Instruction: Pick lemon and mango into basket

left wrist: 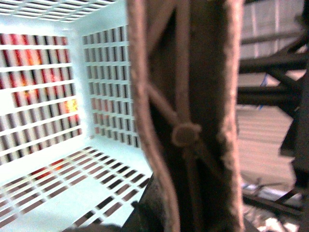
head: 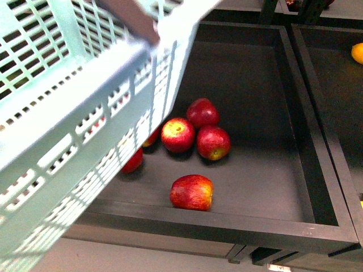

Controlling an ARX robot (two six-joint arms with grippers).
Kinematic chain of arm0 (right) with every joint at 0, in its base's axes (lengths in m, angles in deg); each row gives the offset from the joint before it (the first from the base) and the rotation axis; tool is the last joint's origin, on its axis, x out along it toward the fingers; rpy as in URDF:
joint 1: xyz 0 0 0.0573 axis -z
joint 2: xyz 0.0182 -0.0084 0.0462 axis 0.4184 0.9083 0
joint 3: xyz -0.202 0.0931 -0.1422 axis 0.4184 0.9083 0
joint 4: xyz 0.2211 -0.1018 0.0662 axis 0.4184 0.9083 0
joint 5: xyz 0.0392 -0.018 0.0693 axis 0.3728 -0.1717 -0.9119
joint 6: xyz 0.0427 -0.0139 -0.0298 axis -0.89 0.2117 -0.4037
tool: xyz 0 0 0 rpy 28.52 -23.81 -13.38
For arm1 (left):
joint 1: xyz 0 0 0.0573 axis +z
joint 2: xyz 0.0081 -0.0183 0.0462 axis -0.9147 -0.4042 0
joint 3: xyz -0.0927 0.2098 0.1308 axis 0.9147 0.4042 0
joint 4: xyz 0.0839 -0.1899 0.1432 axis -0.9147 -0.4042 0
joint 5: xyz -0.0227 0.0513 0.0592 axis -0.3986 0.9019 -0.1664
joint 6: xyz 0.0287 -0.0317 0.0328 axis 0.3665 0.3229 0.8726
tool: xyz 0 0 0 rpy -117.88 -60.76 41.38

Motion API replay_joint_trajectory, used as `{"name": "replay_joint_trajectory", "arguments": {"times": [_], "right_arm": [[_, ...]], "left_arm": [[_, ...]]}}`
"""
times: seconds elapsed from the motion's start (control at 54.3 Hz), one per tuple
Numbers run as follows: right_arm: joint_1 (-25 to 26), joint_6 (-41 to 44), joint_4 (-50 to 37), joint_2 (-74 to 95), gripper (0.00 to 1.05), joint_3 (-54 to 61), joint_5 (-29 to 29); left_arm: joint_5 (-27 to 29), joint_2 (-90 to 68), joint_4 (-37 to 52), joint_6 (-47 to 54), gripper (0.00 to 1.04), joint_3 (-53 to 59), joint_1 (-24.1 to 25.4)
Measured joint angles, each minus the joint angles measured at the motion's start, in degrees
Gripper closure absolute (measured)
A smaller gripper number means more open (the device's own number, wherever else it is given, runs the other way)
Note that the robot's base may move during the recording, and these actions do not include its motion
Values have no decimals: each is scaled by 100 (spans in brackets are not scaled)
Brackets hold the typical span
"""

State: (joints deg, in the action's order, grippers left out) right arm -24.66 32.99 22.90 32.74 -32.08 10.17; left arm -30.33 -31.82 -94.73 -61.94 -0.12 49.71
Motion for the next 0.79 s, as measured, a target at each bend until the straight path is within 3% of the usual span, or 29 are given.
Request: {"name": "replay_joint_trajectory", "arguments": {"times": [0.221,0.534,0.791], "right_arm": [[0,0,-2,0,9,0,20],[0,0,-2,0,9,0,20],[0,0,-2,0,9,0,17]], "left_arm": [[234,-1869,433,684,100,-1106,-780],[-649,-3104,470,918,100,-2494,-2033],[-988,-3182,326,1202,100,-2538,-2433]]}}
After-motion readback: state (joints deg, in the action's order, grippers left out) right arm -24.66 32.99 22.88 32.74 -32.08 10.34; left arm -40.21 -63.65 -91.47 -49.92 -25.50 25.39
